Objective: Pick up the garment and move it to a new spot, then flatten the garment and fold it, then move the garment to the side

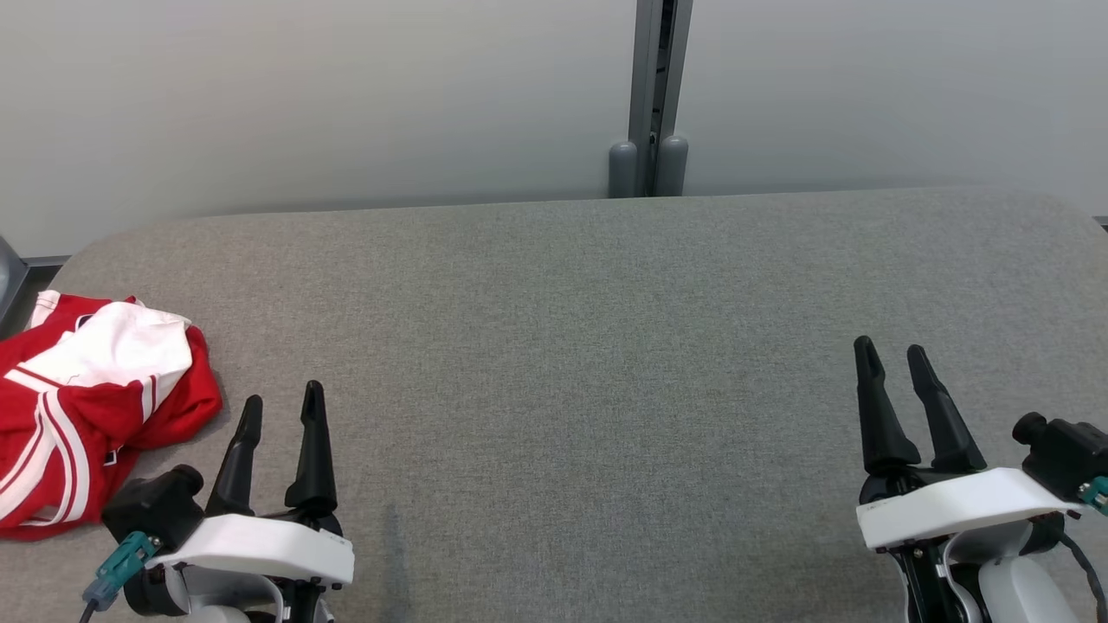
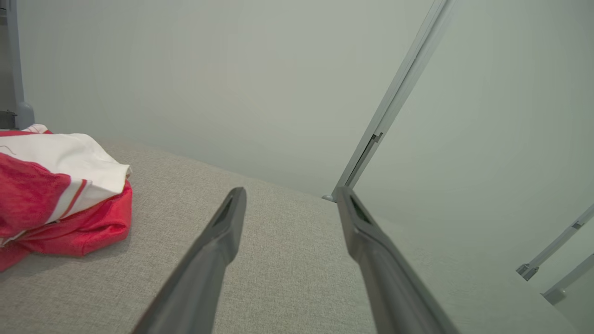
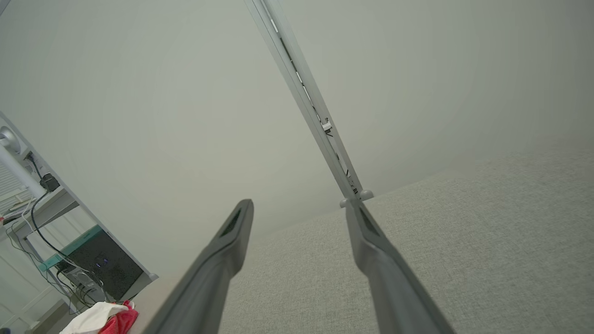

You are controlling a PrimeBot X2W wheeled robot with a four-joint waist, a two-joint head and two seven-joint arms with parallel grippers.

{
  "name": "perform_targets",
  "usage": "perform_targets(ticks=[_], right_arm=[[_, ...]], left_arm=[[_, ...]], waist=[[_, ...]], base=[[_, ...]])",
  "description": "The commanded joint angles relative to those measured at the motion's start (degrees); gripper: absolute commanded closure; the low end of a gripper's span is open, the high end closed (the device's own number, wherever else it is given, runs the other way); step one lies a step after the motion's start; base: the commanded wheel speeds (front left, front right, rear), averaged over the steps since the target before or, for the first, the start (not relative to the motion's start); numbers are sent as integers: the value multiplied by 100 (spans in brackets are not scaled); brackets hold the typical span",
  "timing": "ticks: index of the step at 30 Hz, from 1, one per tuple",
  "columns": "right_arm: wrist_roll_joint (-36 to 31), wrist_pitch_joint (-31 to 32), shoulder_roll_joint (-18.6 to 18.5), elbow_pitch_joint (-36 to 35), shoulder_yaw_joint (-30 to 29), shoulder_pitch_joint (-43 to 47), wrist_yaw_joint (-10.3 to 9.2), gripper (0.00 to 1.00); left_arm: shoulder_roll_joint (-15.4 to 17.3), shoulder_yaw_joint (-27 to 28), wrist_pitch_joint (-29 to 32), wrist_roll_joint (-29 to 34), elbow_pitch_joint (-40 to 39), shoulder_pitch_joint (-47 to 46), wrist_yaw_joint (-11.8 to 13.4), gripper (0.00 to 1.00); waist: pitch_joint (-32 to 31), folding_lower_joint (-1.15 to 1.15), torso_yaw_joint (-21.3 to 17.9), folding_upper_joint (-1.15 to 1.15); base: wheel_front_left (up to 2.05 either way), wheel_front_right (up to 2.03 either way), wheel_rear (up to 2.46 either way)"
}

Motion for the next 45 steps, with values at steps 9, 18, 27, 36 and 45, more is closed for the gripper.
perform_targets(ticks=[9,18,27,36,45], right_arm=[[-636,-187,-46,40,55,-170,9,0],[-1076,-298,-54,164,112,-233,10,0],[-1497,-407,-60,257,202,-271,11,0],[-1829,-500,-66,332,277,-280,12,0],[-2179,-590,-71,397,321,-324,13,0]], left_arm=[[40,-87,-173,625,-18,-152,94,0],[45,-139,-282,1028,-5,-192,150,0],[49,-182,-390,1395,-38,-162,216,0],[53,-224,-473,1684,-43,-110,254,0],[57,-286,-577,2015,-45,-97,296,0]], waist=[[-4,0,4,0],[15,0,20,0],[11,0,29,0],[-10,0,29,0],[-13,0,39,0]], base=[[0,0,0],[0,0,0],[0,0,0],[0,0,0],[0,0,0]])
